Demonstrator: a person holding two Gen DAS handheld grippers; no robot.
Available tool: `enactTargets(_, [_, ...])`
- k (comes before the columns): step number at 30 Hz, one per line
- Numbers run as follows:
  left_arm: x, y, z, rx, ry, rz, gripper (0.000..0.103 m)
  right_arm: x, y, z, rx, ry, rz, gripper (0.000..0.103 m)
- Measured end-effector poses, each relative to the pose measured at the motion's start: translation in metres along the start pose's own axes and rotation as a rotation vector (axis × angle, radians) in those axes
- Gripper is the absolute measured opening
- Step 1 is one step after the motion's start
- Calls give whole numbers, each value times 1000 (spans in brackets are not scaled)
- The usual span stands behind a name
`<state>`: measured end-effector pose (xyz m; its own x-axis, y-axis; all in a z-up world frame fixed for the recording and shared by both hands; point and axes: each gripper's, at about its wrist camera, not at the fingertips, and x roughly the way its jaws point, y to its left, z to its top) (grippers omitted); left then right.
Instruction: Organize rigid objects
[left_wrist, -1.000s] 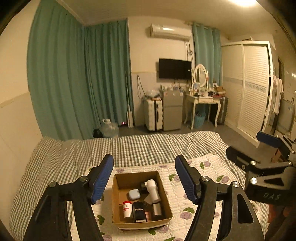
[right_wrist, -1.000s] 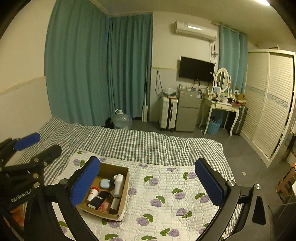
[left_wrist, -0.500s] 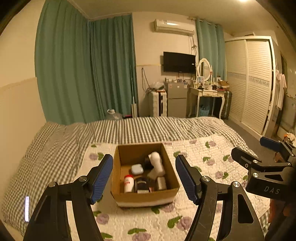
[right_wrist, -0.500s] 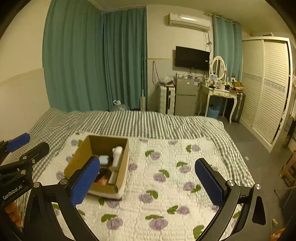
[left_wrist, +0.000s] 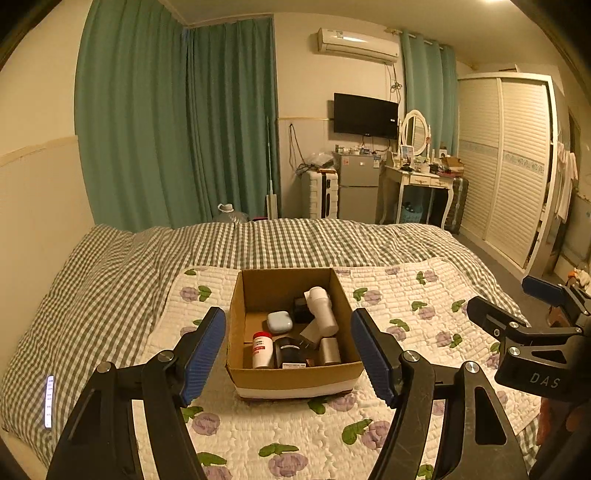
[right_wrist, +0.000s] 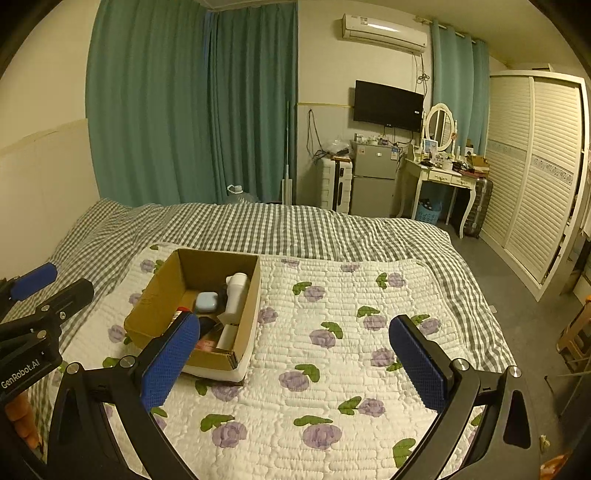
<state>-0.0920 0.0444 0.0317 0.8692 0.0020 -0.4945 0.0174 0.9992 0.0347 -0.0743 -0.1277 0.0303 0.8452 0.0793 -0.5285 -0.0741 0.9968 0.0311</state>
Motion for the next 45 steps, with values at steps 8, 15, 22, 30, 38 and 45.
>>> enactTargets(8, [-1,-4,0,14,5,-9,73,2,2,-3,2,1,1,103])
enactTargets(15, [3,-2,-3,10,21,-10,73,2,2,-3,6,7,-2,103])
enactTargets(22, [7,-2,-7,18,35,-15,73,6,1,-6,10,22,-6,103])
enactTargets(30, [5,0,-8,18,31,-14,73,7,2,-6,5,23,-5,103])
enactTargets(38, [3,0,-6,19,33,-14,73,9,5,-9,-5,28,5,103])
enactTargets(45, [4,0,-6,13,36,-9,73,9,5,-11,-1,37,7,103])
